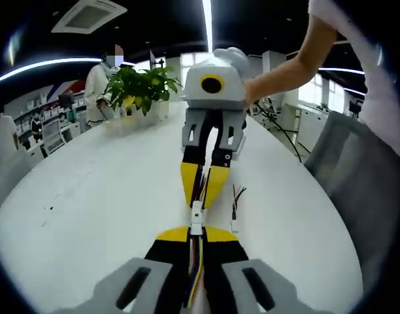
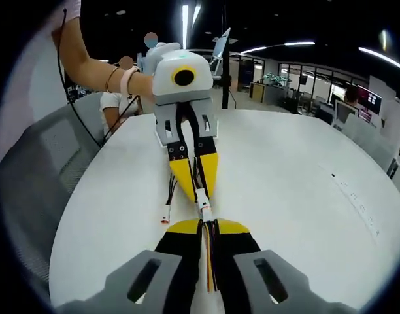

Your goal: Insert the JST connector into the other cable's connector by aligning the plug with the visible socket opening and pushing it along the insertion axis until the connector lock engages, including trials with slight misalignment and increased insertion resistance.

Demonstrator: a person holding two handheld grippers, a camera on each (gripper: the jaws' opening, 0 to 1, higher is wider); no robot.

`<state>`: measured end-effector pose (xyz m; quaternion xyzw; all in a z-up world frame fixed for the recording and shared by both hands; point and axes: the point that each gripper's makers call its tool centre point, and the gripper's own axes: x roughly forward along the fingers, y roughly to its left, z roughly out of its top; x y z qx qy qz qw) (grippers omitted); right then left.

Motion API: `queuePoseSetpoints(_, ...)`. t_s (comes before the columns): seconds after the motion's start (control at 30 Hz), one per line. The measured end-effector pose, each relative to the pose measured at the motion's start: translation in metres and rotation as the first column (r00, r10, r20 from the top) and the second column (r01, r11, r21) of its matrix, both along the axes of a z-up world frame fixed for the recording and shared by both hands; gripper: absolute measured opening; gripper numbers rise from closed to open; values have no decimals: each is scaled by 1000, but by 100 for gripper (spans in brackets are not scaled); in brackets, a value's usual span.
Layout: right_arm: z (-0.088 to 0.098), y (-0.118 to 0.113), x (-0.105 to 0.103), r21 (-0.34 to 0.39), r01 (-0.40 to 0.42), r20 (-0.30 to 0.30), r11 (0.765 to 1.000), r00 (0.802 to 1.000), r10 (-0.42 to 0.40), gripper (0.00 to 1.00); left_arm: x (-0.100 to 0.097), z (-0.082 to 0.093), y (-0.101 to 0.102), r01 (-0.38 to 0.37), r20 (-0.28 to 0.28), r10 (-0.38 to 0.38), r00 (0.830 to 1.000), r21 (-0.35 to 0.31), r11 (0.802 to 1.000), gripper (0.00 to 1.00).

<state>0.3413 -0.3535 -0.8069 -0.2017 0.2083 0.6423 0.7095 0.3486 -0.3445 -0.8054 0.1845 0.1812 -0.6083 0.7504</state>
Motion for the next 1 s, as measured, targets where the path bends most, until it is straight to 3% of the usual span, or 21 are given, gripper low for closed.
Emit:
queuePoseSetpoints(0.5,-2,1,-1,-5,-18,-5,1000,1000,18,4,1,1,0,12,19,-12,1000,4,1000,0)
queuePoseSetpoints(1.0,-4,2,-6,-23,-55,9,998,998,55,4,-4,-4,1,58,36,-60,998,56,997,0)
